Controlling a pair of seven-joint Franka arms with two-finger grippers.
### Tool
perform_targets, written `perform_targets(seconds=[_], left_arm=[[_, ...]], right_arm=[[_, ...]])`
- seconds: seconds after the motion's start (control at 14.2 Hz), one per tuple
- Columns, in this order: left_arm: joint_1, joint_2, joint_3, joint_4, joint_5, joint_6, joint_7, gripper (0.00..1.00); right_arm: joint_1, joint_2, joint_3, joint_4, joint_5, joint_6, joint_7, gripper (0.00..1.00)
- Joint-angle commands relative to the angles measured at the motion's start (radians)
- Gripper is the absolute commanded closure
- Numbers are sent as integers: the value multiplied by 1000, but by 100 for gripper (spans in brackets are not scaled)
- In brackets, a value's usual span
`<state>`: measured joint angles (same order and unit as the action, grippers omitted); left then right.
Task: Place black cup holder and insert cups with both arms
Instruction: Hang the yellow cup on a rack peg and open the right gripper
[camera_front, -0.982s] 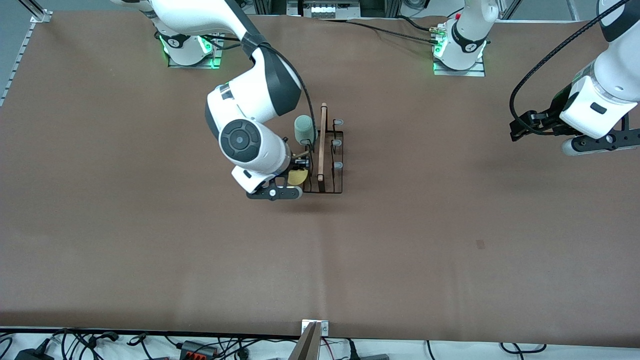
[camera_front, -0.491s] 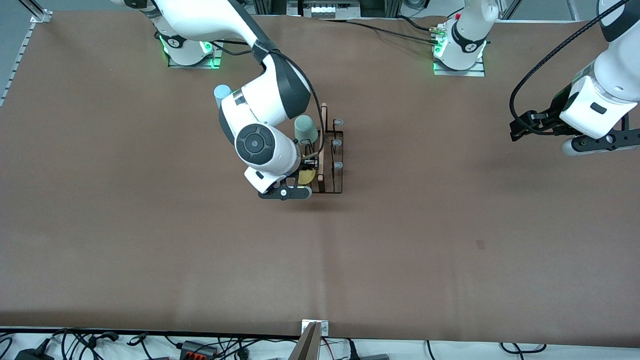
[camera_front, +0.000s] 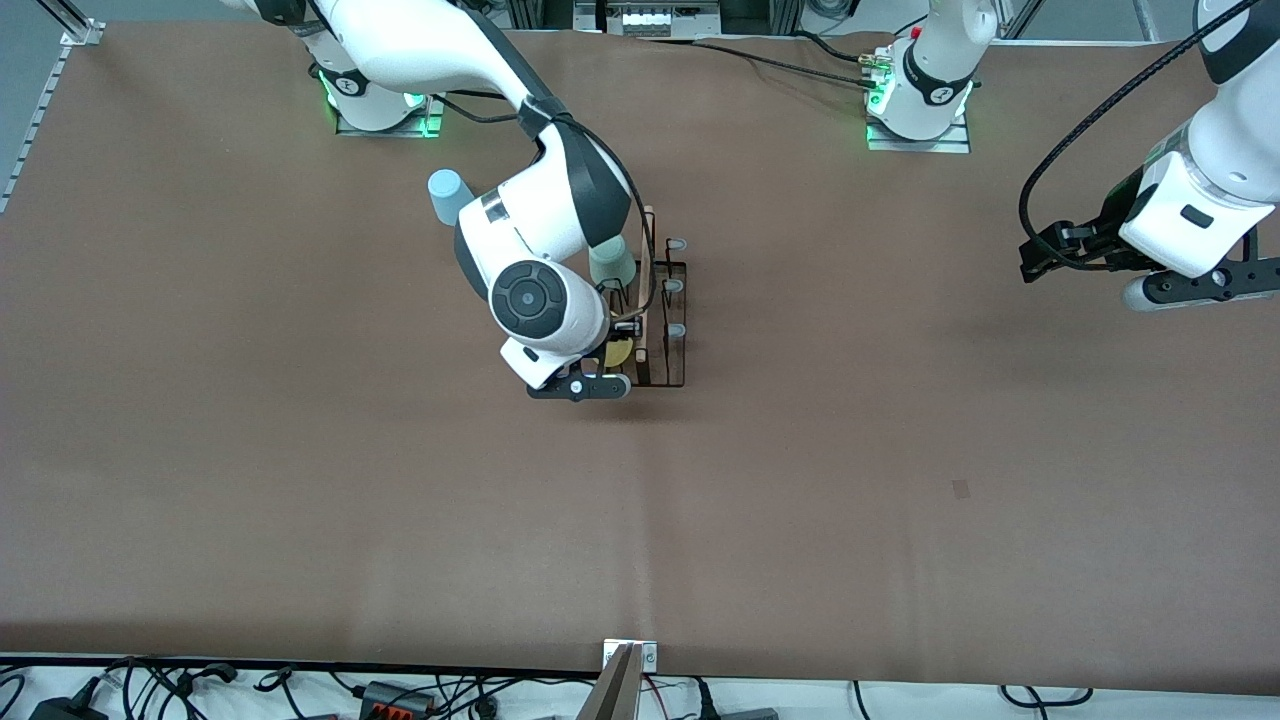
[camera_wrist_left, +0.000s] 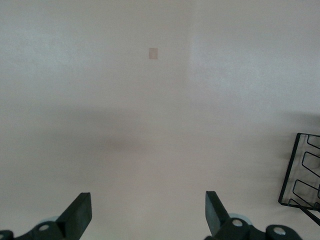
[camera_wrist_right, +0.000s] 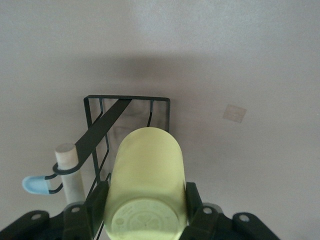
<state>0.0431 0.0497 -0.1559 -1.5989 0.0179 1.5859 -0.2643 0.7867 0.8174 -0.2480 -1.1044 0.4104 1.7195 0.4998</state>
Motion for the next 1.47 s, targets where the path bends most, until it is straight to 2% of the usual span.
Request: perform_targets(seconds=[0.0,0.14,0.21,0.28,0.63,0.77,0.91,1.12,1.4], left_arm=[[0,-4,-1,13,8,-20,-6,0],[0,-4,-1,13,8,-20,-6,0],[0,-4,-1,13,8,-20,-4,0],[0,-4,-1,11,8,-20,-6,0],[1,-4,-1,11,8,-20,-4,0],[0,-4,-1,13,8,-20,-4,0],[0,-4,-1,11,8,-20,-4,0],[0,-4,-1,13,8,-20,-4,0],[0,-4,-1,13,8,-20,-4,0]], right_arm=[[11,20,0,9,10,5,13,69],[12,28,0,9,8,3,10,66],[12,28,0,9,7,3,14,45],[14,28,-2,9,5,2,17,0],[14,-4,-19,14,2,-32,26,0],[8,-42,-62,17,5,-64,25,0],[6,-90,-120,17,2,-75,17,0],[3,-138,-241,15,2,-90,-7,0],[5,-144,-399,17,7,-133,-140,0]])
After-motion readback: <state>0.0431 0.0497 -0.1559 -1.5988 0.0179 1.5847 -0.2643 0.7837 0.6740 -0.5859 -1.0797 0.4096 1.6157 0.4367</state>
